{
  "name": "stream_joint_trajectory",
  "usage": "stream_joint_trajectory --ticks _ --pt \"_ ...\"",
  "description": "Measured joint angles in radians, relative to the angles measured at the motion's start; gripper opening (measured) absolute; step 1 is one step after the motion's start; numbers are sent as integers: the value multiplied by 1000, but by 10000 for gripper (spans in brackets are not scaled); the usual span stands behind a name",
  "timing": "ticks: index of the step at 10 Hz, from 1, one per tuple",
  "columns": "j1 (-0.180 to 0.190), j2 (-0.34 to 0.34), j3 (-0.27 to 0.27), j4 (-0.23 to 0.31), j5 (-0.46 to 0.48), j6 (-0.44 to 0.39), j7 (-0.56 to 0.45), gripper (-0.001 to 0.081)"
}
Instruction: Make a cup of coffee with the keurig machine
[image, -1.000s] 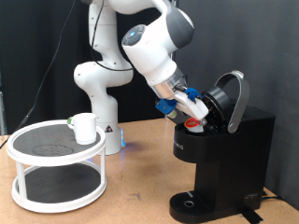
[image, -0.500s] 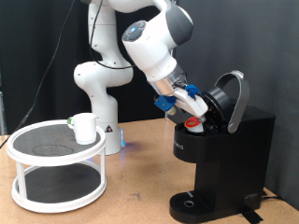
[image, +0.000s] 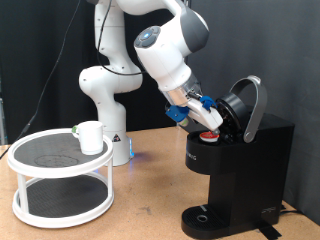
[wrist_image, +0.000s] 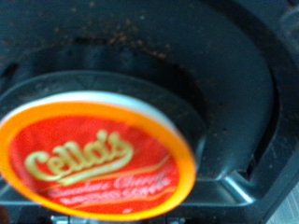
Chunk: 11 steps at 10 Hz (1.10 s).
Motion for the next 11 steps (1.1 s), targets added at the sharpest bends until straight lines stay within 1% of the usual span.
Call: stream_joint_trajectory --ticks 2,4,5,6,8,11 --pt "0 2 6 -8 0 18 0 734" --pt "3 -4 17 -28 63 124 -30 734" --pt "3 -11 16 -36 96 146 -61 734" --pt "2 -18 13 -39 107 146 -76 734" --pt "-5 -36 6 -43 107 126 -77 734" --pt "-13 -49 1 -46 107 121 -77 734"
